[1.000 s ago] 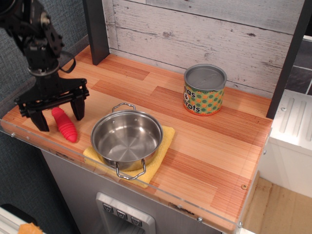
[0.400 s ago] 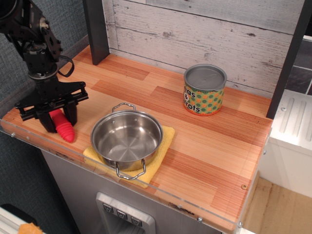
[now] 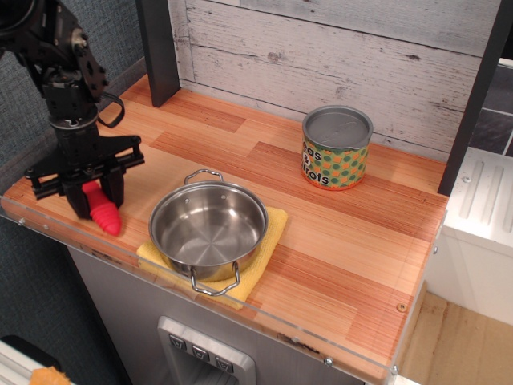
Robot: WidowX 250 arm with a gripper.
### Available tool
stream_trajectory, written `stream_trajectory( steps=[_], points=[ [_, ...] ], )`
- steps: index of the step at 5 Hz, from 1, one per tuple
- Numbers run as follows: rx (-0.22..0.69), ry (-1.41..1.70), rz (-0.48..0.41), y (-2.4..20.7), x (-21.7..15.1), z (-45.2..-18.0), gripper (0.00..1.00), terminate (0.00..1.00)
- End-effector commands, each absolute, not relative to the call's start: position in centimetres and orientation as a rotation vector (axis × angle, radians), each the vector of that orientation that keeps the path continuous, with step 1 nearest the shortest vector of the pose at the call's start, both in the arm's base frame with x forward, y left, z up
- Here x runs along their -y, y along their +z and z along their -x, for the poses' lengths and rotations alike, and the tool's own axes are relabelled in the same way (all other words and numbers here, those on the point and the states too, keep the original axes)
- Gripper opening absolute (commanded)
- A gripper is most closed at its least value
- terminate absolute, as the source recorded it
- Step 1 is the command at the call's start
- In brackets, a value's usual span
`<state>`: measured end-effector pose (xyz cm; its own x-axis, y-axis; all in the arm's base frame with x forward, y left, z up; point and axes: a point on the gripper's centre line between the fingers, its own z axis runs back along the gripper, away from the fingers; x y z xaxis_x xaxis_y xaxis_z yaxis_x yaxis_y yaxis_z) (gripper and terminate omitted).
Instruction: Move the red spoon so that it's horizontal against the wall near the checkered can.
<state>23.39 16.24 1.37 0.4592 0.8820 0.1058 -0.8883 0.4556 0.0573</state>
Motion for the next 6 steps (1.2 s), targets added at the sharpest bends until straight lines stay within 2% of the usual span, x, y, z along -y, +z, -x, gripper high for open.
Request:
stream_trajectory(
  steps=[1, 2, 3, 4, 5, 6],
  points=[
    [0.190, 1.187, -0.114, 6.9, -15.4, -25.3, 0.00, 0.00],
    [0.236, 1.242, -0.099, 8.8, -14.8, -26.6, 0.00, 0.00],
    [0.255, 1.303, -0.100, 8.9, -13.3, -28.7, 0.00, 0.00],
    [0.312, 1.470, -0.050, 9.0, -11.8, -30.1, 0.00, 0.00],
    [0.362, 1.506, -0.012, 9.2, -10.9, -31.7, 0.00, 0.00],
    [0.431, 1.599, 0.053, 8.5, -9.8, -34.2, 0.00, 0.00]
  ],
)
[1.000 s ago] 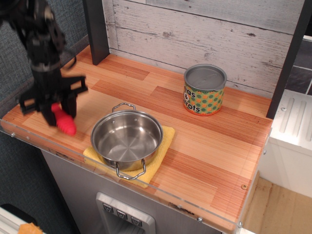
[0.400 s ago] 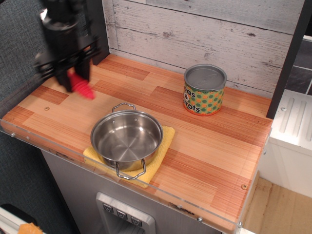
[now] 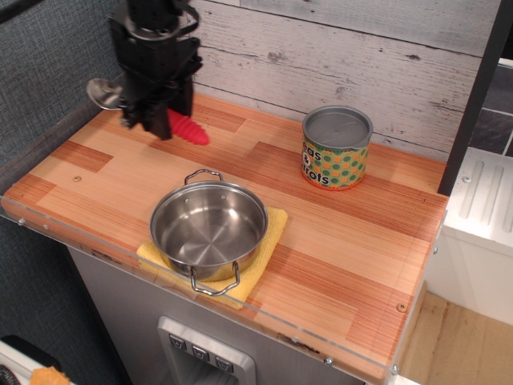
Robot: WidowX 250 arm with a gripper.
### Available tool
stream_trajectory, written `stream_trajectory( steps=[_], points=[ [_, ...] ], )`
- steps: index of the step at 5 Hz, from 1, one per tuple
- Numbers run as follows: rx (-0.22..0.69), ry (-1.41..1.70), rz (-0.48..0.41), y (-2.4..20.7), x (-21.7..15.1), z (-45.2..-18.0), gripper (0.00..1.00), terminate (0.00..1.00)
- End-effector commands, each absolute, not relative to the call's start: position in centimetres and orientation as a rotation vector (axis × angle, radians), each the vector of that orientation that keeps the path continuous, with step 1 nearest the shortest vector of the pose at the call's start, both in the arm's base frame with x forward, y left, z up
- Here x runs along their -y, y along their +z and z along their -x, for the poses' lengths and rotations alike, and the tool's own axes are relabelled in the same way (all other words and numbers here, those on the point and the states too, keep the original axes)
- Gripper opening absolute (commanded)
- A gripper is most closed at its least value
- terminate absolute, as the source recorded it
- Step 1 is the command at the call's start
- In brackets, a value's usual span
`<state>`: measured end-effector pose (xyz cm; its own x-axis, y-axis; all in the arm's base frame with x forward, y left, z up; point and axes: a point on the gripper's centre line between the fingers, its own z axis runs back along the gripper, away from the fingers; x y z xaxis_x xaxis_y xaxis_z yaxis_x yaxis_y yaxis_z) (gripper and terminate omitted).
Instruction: Move the red spoon so that it's horizontal against the wall near the checkered can.
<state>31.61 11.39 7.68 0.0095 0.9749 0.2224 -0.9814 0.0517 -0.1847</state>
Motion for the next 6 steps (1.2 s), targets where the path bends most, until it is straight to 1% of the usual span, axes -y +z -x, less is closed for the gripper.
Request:
stream_trajectory(
  steps=[1, 2, 3, 4, 5, 6],
  points=[
    [0.464, 1.544, 0.086, 8.2, -9.3, -36.5, 0.00, 0.00],
    [0.475, 1.532, 0.123, 7.8, -8.8, -38.5, 0.00, 0.00],
    [0.444, 1.536, 0.134, 6.8, -9.2, -39.8, 0.00, 0.00],
    [0.402, 1.545, 0.146, 5.7, -9.6, -40.6, 0.00, 0.00],
    [0.360, 1.546, 0.147, 4.5, -9.7, -40.8, 0.00, 0.00],
    [0.344, 1.551, 0.147, 3.6, -9.8, -40.8, 0.00, 0.00]
  ],
)
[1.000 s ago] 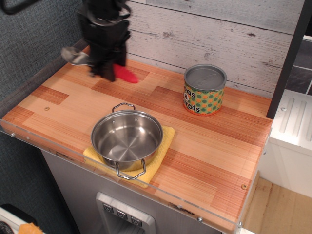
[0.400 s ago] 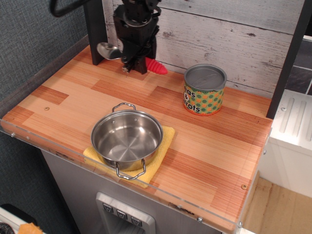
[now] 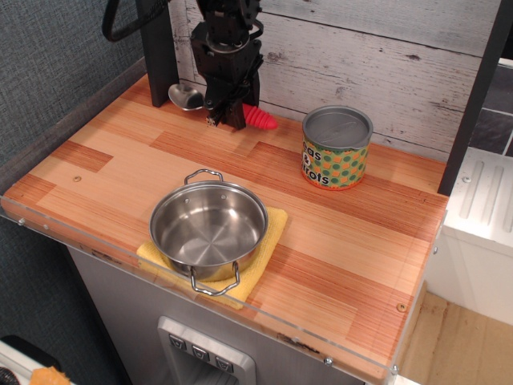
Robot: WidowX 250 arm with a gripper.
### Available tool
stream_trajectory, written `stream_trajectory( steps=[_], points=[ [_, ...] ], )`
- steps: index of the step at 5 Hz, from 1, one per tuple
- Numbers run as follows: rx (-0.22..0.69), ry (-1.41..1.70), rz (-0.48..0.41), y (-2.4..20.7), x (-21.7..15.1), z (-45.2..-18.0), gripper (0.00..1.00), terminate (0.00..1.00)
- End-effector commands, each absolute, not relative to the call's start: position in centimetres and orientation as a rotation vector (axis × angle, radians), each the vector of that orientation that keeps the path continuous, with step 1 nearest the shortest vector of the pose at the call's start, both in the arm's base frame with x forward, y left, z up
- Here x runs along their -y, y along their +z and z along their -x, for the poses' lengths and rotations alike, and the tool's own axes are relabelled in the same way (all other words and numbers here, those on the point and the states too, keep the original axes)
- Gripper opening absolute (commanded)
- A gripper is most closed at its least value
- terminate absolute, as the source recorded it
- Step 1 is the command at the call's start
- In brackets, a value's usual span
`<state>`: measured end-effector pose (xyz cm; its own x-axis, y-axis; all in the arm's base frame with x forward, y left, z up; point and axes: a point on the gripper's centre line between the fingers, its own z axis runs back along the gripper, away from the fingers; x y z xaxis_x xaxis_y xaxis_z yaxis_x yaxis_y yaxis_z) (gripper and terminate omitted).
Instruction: Move the red spoon so that it's horizontal against the wall near the checkered can.
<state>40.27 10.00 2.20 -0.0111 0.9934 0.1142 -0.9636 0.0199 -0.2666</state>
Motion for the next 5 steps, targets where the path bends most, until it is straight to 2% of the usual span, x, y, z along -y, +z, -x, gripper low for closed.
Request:
stream_trajectory(
  steps=[1, 2, 3, 4, 5],
  points=[
    [0.310, 1.512, 0.151, 3.2, -9.7, -41.1, 0.00, 0.00],
    [0.306, 1.478, 0.167, 3.2, -9.6, -41.2, 1.00, 0.00],
    [0.308, 1.430, 0.189, 3.9, -9.7, -41.3, 1.00, 0.00],
    [0.366, 1.424, 0.156, 4.7, -9.7, -41.2, 1.00, 0.00],
    [0.404, 1.406, 0.163, 6.1, -9.7, -40.9, 1.00, 0.00]
  ],
)
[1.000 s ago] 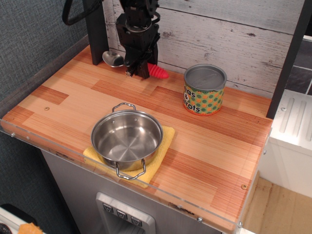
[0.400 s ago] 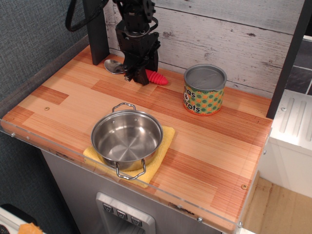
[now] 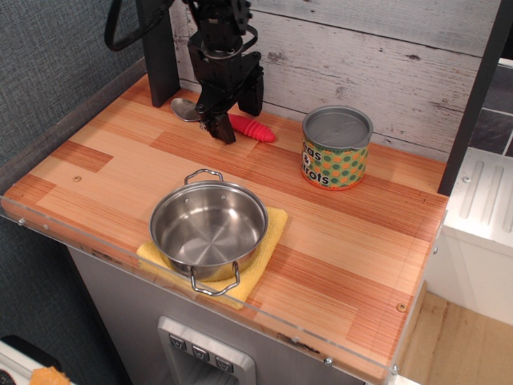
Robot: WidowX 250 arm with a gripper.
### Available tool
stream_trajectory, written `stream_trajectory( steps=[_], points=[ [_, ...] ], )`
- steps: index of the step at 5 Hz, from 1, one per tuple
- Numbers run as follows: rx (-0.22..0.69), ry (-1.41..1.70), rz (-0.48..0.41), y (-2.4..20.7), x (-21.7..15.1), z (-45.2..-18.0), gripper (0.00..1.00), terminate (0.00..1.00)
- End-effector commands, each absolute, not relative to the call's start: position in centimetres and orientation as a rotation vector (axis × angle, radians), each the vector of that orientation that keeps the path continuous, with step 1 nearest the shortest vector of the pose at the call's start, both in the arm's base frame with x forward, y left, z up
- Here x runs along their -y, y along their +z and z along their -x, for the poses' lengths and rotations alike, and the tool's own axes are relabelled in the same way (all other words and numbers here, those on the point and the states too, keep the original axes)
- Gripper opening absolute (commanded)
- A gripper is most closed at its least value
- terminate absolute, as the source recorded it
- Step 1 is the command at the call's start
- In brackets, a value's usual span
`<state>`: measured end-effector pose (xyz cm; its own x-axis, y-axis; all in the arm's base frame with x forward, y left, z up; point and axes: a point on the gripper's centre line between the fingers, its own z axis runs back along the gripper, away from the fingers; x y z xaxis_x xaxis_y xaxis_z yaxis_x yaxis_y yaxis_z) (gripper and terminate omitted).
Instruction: Move the red spoon so that it's horizontal against the wall near the checkered can.
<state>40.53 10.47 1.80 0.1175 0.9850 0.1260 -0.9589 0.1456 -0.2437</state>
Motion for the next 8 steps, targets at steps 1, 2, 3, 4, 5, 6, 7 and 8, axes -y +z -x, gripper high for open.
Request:
stream_trajectory(
  steps=[1, 2, 3, 4, 5, 6, 7, 8],
  points=[
    [0.397, 1.362, 0.144, 7.4, -9.6, -40.5, 1.00, 0.00],
    [0.419, 1.337, 0.120, 8.5, -9.5, -39.7, 1.00, 0.00],
    [0.391, 1.289, 0.108, 10.4, -9.5, -38.1, 1.00, 0.00],
    [0.322, 1.089, 0.122, 11.7, -9.7, -35.7, 1.00, 0.00],
    [0.226, 0.931, 0.057, 13.5, -9.2, -33.8, 1.00, 0.00],
    [0.162, 0.780, 0.002, 15.2, -8.2, -31.6, 1.00, 0.00],
    [0.121, 0.686, -0.029, 15.9, -8.3, -29.4, 1.00, 0.00],
    [0.098, 0.706, -0.023, 15.5, -9.2, -27.2, 1.00, 0.00]
  ],
)
